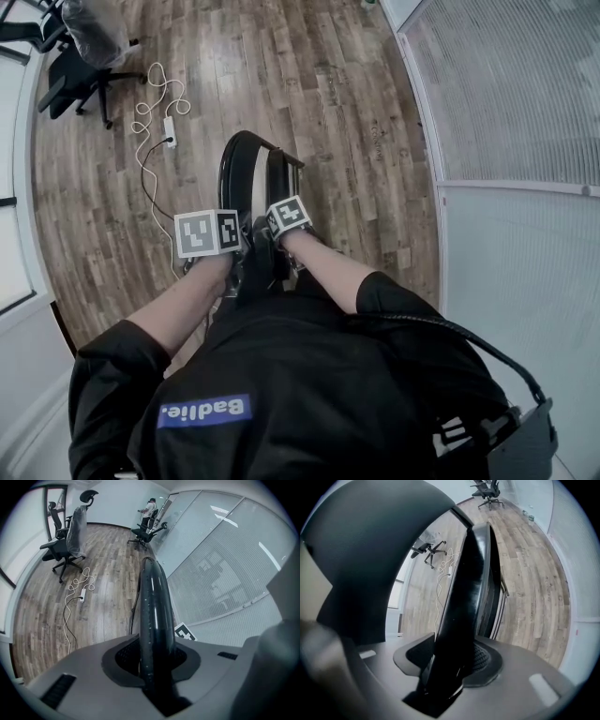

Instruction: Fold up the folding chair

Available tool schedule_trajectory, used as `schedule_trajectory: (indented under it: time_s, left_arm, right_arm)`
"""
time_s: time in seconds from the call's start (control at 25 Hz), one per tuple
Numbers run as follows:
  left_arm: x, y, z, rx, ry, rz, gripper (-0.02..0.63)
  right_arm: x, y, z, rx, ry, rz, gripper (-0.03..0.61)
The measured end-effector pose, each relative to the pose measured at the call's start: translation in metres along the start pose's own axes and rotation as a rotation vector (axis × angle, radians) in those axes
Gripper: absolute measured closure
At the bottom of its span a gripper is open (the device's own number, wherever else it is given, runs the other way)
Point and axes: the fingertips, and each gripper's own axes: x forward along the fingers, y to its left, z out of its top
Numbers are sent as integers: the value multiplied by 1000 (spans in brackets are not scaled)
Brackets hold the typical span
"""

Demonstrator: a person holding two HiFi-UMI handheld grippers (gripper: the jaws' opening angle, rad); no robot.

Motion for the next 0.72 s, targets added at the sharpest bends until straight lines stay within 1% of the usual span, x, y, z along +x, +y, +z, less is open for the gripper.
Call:
schedule_trajectory:
  time_s: [0.2,0.4,0.48,0.72]
  left_arm:
    - [2,2,0,12,0,12,537]
    - [0,5,1,10,-4,8,535]
    - [-1,4,1,17,-5,7,535]
    - [-2,2,1,12,-15,-2,535]
  right_arm:
    - [8,4,3,14,14,0,420]
    - [6,9,3,-5,-5,76,422]
    - [2,10,3,-12,-25,93,422]
    - [-22,3,-5,-89,-91,75,416]
